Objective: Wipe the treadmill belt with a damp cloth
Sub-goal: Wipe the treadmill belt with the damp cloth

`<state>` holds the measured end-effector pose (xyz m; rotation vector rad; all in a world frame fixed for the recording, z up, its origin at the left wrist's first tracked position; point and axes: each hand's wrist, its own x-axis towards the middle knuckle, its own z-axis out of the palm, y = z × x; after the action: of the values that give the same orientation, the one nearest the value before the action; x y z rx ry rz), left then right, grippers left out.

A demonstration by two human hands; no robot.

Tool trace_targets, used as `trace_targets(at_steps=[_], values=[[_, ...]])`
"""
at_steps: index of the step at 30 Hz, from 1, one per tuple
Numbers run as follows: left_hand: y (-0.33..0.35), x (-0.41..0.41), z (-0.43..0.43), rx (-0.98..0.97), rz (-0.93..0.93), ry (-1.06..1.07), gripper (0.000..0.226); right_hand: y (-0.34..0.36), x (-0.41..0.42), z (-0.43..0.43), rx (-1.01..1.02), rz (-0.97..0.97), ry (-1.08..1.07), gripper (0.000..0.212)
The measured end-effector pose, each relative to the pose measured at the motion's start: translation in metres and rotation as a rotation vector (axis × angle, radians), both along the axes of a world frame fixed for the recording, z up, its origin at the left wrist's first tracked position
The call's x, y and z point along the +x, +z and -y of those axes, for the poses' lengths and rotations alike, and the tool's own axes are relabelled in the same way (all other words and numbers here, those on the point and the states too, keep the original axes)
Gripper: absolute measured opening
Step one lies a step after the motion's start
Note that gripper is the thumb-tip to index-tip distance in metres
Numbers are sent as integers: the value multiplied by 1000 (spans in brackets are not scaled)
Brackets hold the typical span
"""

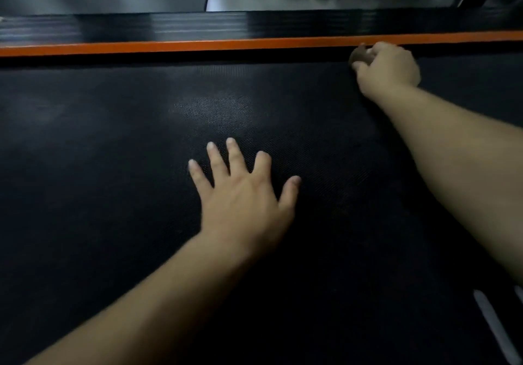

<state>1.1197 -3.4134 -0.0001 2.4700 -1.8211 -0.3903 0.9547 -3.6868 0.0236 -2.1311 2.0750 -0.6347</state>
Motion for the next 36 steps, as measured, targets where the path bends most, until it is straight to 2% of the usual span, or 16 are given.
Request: trace_targets(at_steps=[4,6,9,10,13,15,17,19,20,24,25,27,30,31,32,36], values=[[-8,-14,2,-33,47,32,90,-9,-16,-30,52,-34,335,23],[-10,-12,3,-42,56,17,88,-2,-41,-21,34,-109,291,29],[-11,-12,4,-60,58,-5,86,6,-63,-11,9,-69,54,36],[-10,-13,5,-60,56,-5,86,4,-61,-17,-12,-54,59,34],[-10,-13,4,-47,59,9,86,-8,-49,-64,1,-47,289,19],[-10,-13,4,-48,60,16,84,-10,-57,-94,47,-86,414,20],[-10,-13,3,-46,58,16,82,-6,-73,-92,10,-135,323,20],[-10,-14,3,-54,58,11,81,-2,-78,-93,8,-103,148,23],[-10,-14,3,-64,59,13,81,-3,-73,-101,-8,-75,137,23],[-10,-14,2,-79,71,14,81,-11,-47,-187,34,-8,481,22],[-9,-14,2,-79,70,13,82,-9,-53,-197,59,-42,551,22],[-10,-14,2,-82,69,15,81,-5,-76,-176,24,-136,496,17],[-9,-16,0,-77,75,27,81,0,-104,-132,-1,-127,120,30],[-9,-17,1,-79,76,29,80,-2,-102,-135,-28,-113,95,31],[-8,-17,1,-81,77,29,80,-6,-93,-148,-23,-97,135,30],[-6,-16,-1,-86,67,33,79,-8,-76,-238,74,-45,541,19]])
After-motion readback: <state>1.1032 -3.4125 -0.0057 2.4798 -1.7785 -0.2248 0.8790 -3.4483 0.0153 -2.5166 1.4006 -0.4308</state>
